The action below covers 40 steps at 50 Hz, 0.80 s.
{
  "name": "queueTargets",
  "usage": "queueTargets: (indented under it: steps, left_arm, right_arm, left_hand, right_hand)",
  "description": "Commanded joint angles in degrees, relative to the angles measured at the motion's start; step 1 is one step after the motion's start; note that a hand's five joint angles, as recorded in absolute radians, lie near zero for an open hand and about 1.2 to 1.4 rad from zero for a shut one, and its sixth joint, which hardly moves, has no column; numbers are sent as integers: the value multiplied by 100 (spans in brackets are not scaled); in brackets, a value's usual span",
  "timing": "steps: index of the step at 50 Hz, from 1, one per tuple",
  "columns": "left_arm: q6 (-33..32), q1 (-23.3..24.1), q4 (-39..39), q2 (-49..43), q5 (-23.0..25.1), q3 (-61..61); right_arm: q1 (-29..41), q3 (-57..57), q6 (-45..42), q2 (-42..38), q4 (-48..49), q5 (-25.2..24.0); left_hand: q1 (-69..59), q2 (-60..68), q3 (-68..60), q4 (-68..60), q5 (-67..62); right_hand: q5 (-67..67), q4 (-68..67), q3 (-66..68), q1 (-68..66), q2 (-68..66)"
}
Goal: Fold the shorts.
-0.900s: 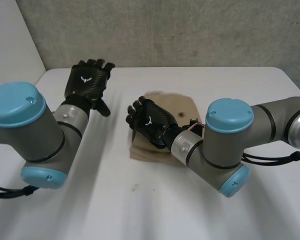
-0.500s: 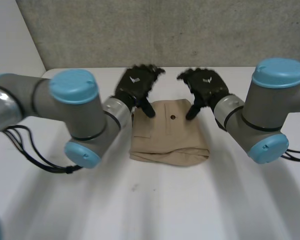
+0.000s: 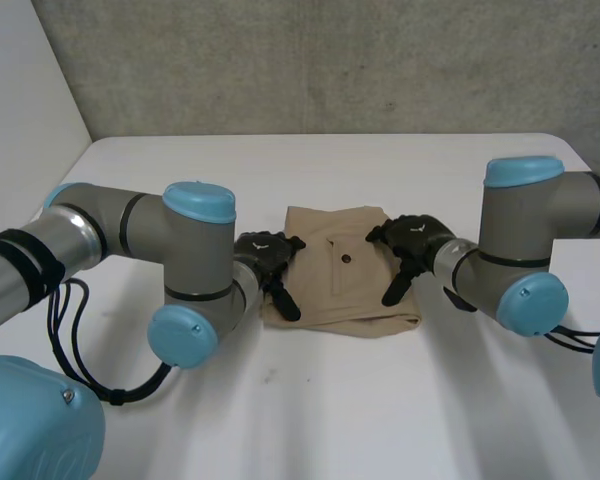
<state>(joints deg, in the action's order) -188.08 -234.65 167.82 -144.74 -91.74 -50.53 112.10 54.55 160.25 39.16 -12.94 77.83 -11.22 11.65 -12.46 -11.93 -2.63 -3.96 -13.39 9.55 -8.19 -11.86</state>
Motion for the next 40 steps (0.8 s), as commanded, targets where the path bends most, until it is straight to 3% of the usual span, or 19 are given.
queueTargets:
  steps: [1,8,15,22,40]
  left_arm:
    - [-36,25,5,815,289,-237]
    - [17,-300,286,2686,218,-1011]
    - [429,-1108,313,4304,218,-1600]
    - [826,-1346,-346,4578,271,-1882]
    - [914,-1355,-347,4596,218,-1987]
  right_arm:
    - [31,256,181,1196,299,-5]
    - [-39,898,1148,2630,871,355]
    - [-294,1610,1351,3878,749,1436]
    - [-312,1752,1325,4135,380,1419]
    - [-303,1839,1106,4135,423,1437]
  left_hand:
    - [51,-93,174,121,191]
    - [67,-110,191,138,208]
    - [17,-60,141,88,157]
    - [51,-93,174,121,191]
    - [122,-165,246,193,263]
  right_hand:
    - [396,339,45,-181,186]
    - [396,339,45,-181,186]
    - [396,339,45,-181,186]
    - [396,339,45,-181,186]
    - [396,339,45,-181,186]
